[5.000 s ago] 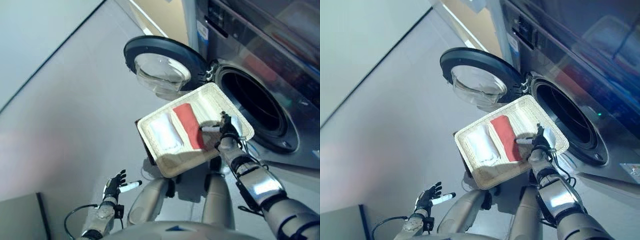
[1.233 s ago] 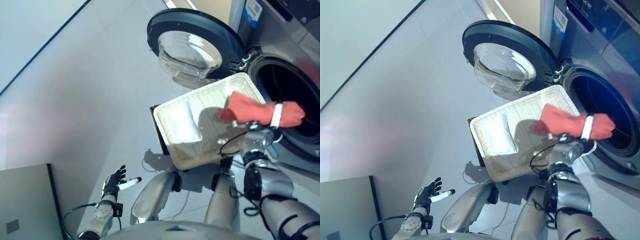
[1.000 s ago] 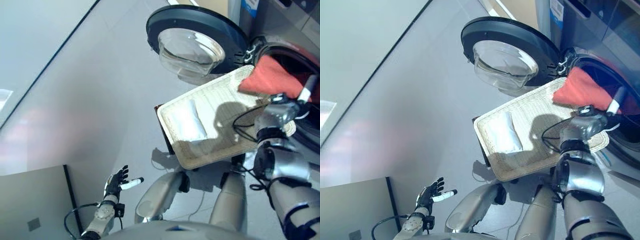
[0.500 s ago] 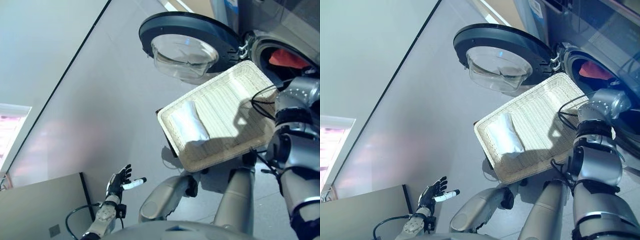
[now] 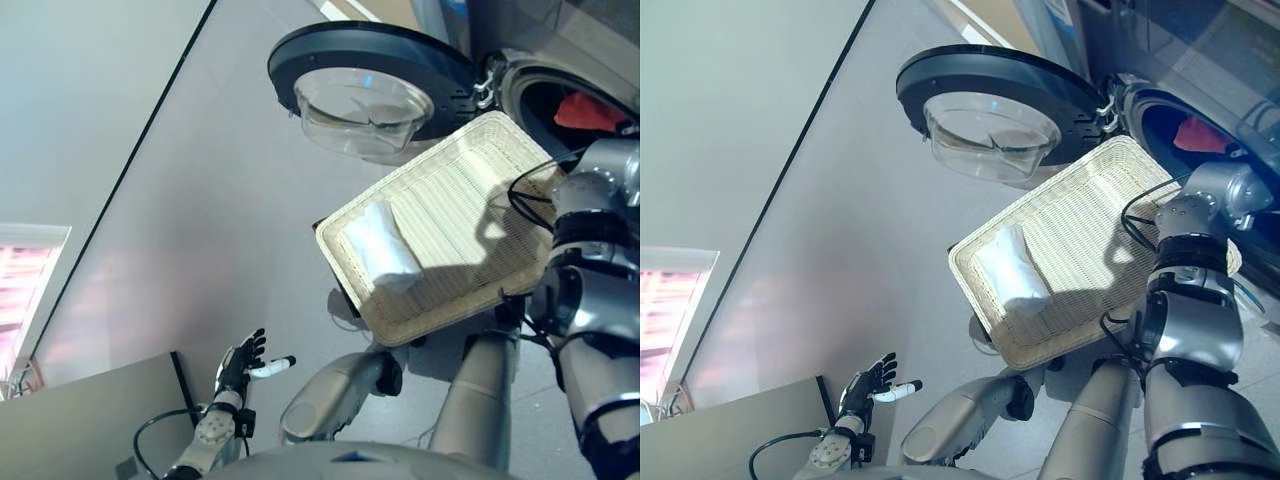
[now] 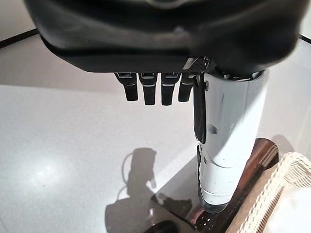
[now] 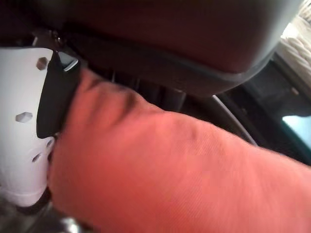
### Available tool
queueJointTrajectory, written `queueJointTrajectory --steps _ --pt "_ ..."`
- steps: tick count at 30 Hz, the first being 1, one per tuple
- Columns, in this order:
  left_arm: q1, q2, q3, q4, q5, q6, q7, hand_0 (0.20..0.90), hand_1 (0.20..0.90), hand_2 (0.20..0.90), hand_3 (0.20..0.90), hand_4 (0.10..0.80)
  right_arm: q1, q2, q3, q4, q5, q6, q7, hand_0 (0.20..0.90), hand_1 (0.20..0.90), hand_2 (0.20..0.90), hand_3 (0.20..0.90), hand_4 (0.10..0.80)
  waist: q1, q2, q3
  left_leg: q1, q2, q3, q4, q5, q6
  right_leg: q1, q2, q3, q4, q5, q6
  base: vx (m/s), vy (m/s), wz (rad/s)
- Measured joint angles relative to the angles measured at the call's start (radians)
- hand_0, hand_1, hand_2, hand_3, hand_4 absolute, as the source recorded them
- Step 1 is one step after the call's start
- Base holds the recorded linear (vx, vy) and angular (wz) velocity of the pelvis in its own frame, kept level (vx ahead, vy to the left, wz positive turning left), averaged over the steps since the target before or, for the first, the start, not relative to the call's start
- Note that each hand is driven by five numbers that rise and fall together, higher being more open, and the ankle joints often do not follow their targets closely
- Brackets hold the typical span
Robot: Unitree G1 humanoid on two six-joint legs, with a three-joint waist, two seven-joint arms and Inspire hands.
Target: Pick up the clothes and place them into the washing machine
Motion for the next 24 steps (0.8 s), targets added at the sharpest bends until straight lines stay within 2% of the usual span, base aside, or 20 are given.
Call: queueJointTrajectory --steps 12,14,24 --pt "0.0 0.0 -0.004 0.002 -0.022 0.001 0.0 0.9 0.9 0.9 0.9 0.8 -0.002 0.005 0.002 0.005 0.019 0.002 0.018 0.9 0.9 0.9 0.9 0.8 -0.004 -0.004 0.003 0.0 0.0 0.002 0.001 -0.002 0.004 0.0 0.004 0.004 -0.002 0.004 0.007 -0.004 -0.001 -0.01" --pt "0.001 0.0 -0.004 0.005 -0.022 0.001 0.0 0.9 0.9 0.9 0.9 0.8 -0.015 -0.004 0.008 0.052 0.016 0.003 0.019 0.9 0.9 0.9 0.9 0.8 -0.01 -0.004 0.003 0.002 0.001 0.0 0.001 -0.002 0.004 0.005 0.003 0.003 -0.005 0.004 0.007 0.002 0.004 0.02" --pt "0.002 0.0 -0.006 0.023 -0.026 0.006 0.002 0.9 0.9 0.9 0.9 0.8 -0.037 0.002 0.063 0.129 0.015 0.053 0.02 0.9 0.9 0.9 0.9 0.8 -0.038 -0.01 0.009 0.003 0.004 0.0 0.008 -0.006 0.009 0.014 0.007 0.003 -0.017 0.01 0.015 -0.013 0.001 -0.01"
